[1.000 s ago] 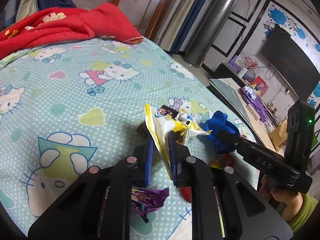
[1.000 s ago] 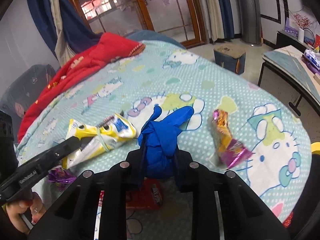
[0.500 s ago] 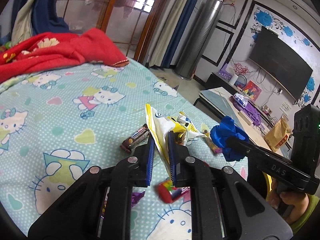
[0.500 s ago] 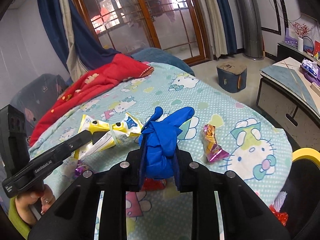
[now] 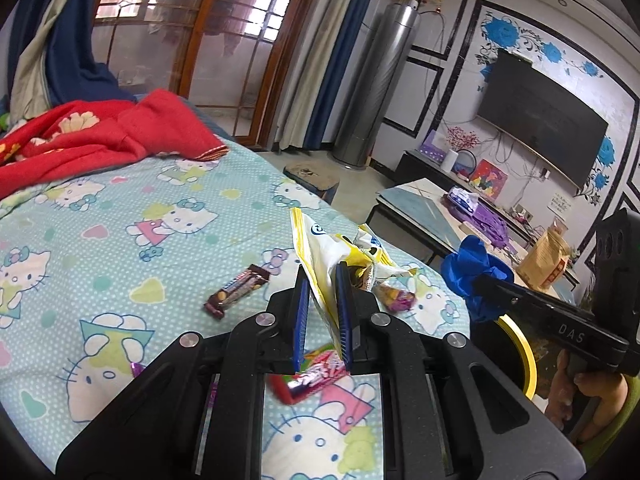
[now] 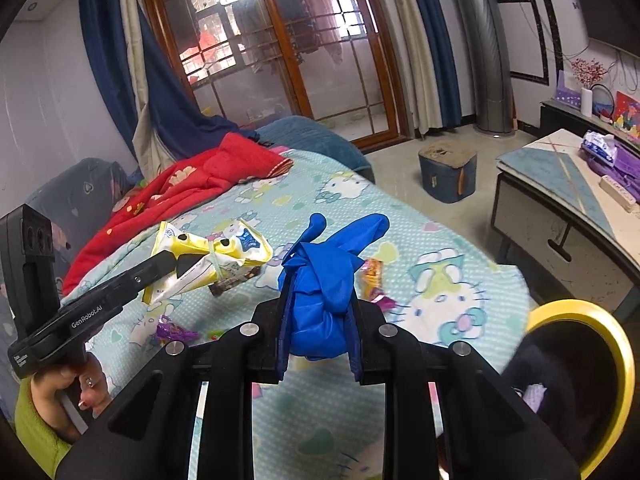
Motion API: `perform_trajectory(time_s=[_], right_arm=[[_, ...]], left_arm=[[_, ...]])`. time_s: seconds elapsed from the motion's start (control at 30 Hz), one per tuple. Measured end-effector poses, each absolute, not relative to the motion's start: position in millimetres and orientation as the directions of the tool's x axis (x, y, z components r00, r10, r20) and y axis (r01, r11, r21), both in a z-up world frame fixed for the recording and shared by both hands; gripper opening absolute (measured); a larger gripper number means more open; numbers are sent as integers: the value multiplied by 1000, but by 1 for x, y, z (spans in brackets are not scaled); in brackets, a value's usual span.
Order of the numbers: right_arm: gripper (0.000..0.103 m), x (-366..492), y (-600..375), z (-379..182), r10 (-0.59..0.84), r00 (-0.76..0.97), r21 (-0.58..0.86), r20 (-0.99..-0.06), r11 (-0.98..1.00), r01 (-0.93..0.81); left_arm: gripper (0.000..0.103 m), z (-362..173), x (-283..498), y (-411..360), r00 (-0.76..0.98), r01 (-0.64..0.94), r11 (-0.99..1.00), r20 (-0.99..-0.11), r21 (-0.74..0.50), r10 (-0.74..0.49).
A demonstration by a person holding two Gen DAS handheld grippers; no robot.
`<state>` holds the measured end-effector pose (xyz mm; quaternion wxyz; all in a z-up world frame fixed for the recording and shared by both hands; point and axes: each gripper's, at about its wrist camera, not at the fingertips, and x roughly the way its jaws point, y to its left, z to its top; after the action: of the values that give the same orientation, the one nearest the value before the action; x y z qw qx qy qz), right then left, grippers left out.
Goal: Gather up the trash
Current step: 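Carry the yellow wrapper and blue glove over the yellow bin and open both tools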
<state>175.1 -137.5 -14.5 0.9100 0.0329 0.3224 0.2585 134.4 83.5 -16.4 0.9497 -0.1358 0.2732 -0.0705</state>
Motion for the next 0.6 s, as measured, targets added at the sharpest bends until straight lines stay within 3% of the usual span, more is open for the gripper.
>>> perform_trajectory(time_s=[0.6], right_arm=[[22,142,-215,-5,384,734,194,-560,922,-334]], left_arm=[[8,-3,120,24,832,187,953,-477,-239,-283]])
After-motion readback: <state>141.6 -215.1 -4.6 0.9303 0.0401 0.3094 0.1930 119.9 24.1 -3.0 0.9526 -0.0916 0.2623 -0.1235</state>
